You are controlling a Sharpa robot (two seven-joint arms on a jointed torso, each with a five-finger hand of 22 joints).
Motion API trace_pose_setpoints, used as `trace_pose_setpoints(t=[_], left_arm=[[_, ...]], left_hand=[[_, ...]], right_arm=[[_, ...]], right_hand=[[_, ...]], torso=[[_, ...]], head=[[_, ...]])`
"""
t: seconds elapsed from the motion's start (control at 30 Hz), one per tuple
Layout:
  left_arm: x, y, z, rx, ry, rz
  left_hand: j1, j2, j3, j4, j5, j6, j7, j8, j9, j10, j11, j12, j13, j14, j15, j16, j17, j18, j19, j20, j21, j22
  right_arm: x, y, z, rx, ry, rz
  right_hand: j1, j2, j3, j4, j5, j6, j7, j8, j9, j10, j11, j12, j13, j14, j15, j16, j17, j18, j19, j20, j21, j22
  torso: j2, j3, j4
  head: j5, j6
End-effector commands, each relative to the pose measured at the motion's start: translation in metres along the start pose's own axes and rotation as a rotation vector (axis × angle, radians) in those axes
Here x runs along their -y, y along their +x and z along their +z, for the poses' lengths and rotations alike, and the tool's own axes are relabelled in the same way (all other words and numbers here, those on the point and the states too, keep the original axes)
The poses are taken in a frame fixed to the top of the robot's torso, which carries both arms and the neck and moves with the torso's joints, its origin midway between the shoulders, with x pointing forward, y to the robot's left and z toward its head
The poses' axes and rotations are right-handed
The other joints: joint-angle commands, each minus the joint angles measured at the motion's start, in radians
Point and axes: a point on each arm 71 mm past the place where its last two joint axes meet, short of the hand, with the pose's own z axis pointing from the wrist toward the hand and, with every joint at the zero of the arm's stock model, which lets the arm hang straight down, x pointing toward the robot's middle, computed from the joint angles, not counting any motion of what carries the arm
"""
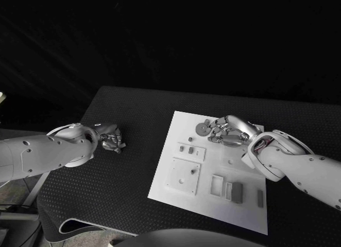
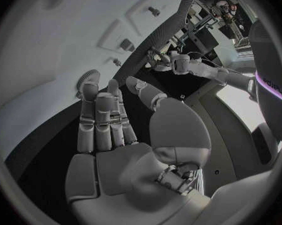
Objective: Assemble the parts on the task board
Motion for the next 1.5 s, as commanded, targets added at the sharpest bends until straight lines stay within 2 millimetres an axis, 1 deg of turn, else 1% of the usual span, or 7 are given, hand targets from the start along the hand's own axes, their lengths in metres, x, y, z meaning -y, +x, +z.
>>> trace_pose_setpoints(t=[0.03,0.2,0.4,0.63,0.8,1.13,1.5], left_arm=[[0.014,-0.017,0.003,0.033,0.051,-0.067],[0.024,-0.037,0.004,0.060,0.076,-0.068],[0.041,-0.038,0.006,0.058,0.118,-0.080],[0.078,-0.033,0.011,0.049,0.210,-0.113],[0.105,-0.045,0.012,0.062,0.270,-0.124],[0.150,-0.057,0.008,0.061,0.370,-0.121],[0.171,-0.053,0.005,0.034,0.411,-0.120]], left_hand=[[0.076,0.054,0.044,0.036,0.003,0.013,-0.001,0.010,0.019,0.009,0.002,0.008,0.011,0.001,0.001,0.007,0.001,0.019,0.004,0.001,0.002,0.001],[0.075,0.052,0.048,0.035,0.004,0.011,-0.001,0.009,0.022,0.008,0.002,0.007,0.011,0.000,0.001,0.007,0.001,0.018,0.003,0.001,0.001,0.003],[0.075,0.051,0.051,0.035,0.004,0.010,0.000,0.009,0.024,0.007,0.002,0.006,0.011,-0.001,0.001,0.008,0.000,0.018,0.003,0.001,0.000,0.004],[0.075,0.050,0.055,0.035,0.004,0.008,0.000,0.008,0.026,0.007,0.002,0.004,0.011,0.000,0.001,0.009,0.000,0.018,0.004,0.000,0.000,0.005],[0.076,0.049,0.057,0.035,0.004,0.006,0.001,0.007,0.028,0.005,0.003,0.003,0.011,-0.001,0.001,0.008,-0.001,0.018,0.004,0.000,-0.001,0.006],[0.076,0.049,0.058,0.035,0.004,0.006,0.001,0.007,0.028,0.006,0.003,0.002,0.011,-0.001,0.001,0.008,-0.001,0.018,0.004,0.000,-0.001,0.006],[0.076,0.049,0.059,0.035,0.004,0.005,0.001,0.006,0.029,0.006,0.003,0.002,0.011,-0.001,0.001,0.009,-0.001,0.018,0.004,0.000,-0.001,0.007]], right_arm=[[-0.001,0.002,0.001,-0.017,0.000,0.029],[-0.002,0.003,0.001,-0.021,-0.001,0.037],[-0.003,0.004,0.002,-0.027,0.006,0.059],[-0.001,0.006,0.004,-0.036,0.062,0.190],[-0.002,0.011,0.008,-0.060,0.129,0.341],[-0.020,0.020,0.025,-0.124,0.199,0.526],[-0.032,0.026,0.037,-0.130,0.230,0.530]], right_hand=[[0.001,0.012,-0.005,-0.001,-0.001,-0.002,0.006,-0.003,-0.001,-0.002,0.001,-0.005,0.001,-0.004,0.002,0.005,-0.001,0.013,-0.001,-0.004,0.002,0.019],[0.001,0.014,-0.005,-0.001,-0.001,-0.002,0.006,-0.002,-0.001,-0.002,0.001,-0.005,0.001,-0.005,0.002,0.005,-0.001,0.013,-0.002,-0.004,0.002,0.019],[0.001,0.016,-0.005,-0.001,-0.001,-0.002,0.006,-0.002,-0.001,-0.002,0.001,-0.005,0.002,-0.005,0.002,0.005,-0.001,0.013,-0.003,-0.003,0.001,0.019],[-0.001,0.020,-0.006,0.000,-0.001,-0.002,0.006,-0.002,-0.001,-0.001,0.001,-0.005,0.002,-0.007,0.002,0.004,-0.002,0.013,-0.005,-0.002,0.000,0.019],[-0.011,0.022,-0.011,0.003,-0.002,-0.006,0.007,-0.004,-0.002,-0.002,0.002,-0.007,0.003,-0.012,0.003,0.003,-0.003,0.013,-0.010,0.001,-0.002,0.019],[-0.044,0.020,-0.049,0.002,-0.003,-0.051,0.027,-0.027,-0.015,-0.032,0.017,-0.024,-0.004,-0.025,0.018,0.006,-0.004,0.013,-0.021,0.005,-0.005,0.020],[-0.071,0.019,-0.087,0.008,-0.002,-0.112,0.045,-0.056,-0.034,-0.060,0.031,-0.033,-0.017,-0.032,0.031,0.012,-0.005,0.013,-0.026,0.006,-0.007,0.019]], torso=[[-0.001,0.0012,-0.0007],[-0.001,0.0013,0.0003],[0.000,0.0010,-0.0009],[0.001,-0.0013,0.0002],[0.001,-0.0015,0.0002],[-0.001,0.0017,0.0004],[0.000,0.0007,0.0008]], head=[[-0.001,0.001],[-0.004,0.005],[-0.008,0.012],[-0.029,0.031],[-0.050,0.042],[-0.077,0.061],[-0.084,0.069]])
